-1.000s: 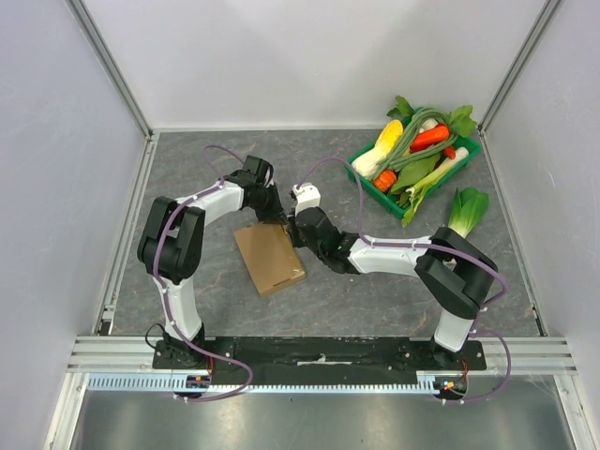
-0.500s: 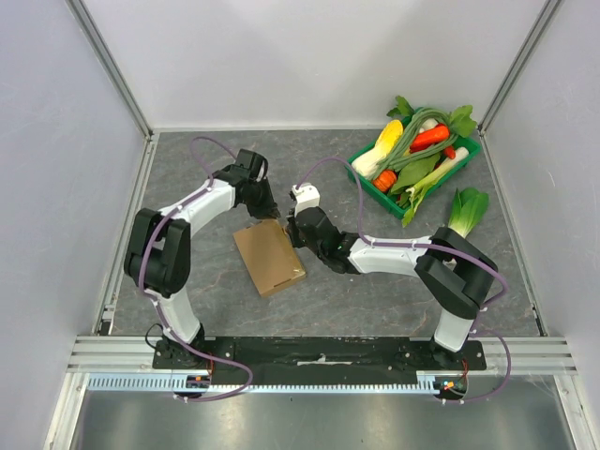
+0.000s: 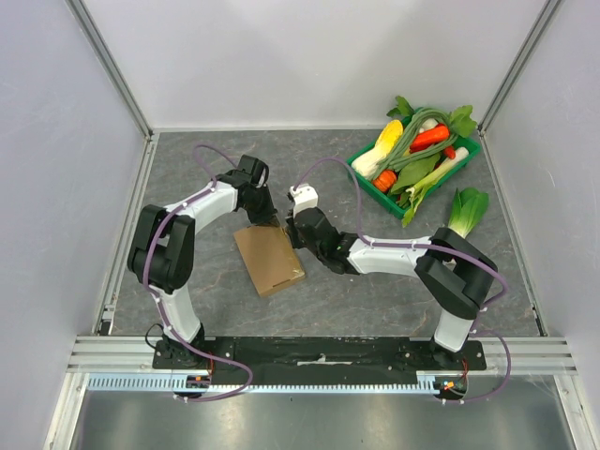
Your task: Unpack the express box
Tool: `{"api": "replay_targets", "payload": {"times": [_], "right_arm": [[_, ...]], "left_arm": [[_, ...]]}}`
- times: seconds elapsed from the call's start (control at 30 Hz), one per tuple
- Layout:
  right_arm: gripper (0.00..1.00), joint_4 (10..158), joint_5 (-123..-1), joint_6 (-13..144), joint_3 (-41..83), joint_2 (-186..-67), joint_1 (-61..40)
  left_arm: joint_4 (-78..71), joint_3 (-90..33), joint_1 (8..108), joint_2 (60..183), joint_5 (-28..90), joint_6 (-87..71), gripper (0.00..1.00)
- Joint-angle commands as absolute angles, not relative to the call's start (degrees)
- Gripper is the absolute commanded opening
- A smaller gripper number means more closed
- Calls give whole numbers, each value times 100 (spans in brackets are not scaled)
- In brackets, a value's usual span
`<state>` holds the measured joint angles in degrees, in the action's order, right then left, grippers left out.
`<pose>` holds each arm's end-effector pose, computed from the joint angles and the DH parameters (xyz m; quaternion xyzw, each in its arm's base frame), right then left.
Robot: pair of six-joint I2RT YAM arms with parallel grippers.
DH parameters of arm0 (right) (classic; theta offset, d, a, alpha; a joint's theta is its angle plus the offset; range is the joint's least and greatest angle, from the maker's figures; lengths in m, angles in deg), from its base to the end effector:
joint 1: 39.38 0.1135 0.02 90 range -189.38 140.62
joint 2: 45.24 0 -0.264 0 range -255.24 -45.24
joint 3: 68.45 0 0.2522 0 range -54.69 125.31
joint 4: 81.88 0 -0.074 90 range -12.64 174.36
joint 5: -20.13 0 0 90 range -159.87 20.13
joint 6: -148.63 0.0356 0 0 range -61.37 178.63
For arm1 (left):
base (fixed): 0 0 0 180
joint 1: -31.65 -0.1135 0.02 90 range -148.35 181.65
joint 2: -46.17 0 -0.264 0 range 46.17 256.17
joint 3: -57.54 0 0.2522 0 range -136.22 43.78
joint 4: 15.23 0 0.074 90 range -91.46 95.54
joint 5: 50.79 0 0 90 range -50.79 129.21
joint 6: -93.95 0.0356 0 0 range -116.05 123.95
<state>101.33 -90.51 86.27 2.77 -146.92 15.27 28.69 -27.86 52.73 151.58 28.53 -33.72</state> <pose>0.2337 0.3078 0.1950 -0.1055 0.8385 0.2218 0.4864 0.3476 -0.1410 0.1838 -0.1192 0.9629 -0.1892 0.1512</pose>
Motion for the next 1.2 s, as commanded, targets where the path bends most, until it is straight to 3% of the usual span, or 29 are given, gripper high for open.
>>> {"api": "replay_targets", "payload": {"times": [0.0, 0.3, 0.83, 1.17], "right_arm": [[0, 9712, -9236, 8526, 595, -14622, 1695], [0, 8516, -9684, 8631, 1080, -14543, 1985], [0, 7734, -9500, 9061, 701, -14043, 2346], [0, 6688, -8719, 9466, 288, -13269, 2451]], "left_arm": [[3351, -2925, 5318, 15463, 3419, -3691, 11], [3642, -2820, 5380, 15682, 3904, -4078, 2], [3589, -2864, 5389, 15788, 4035, -4193, 2], [3492, -2803, 5389, 15850, 3983, -4263, 2]]}}
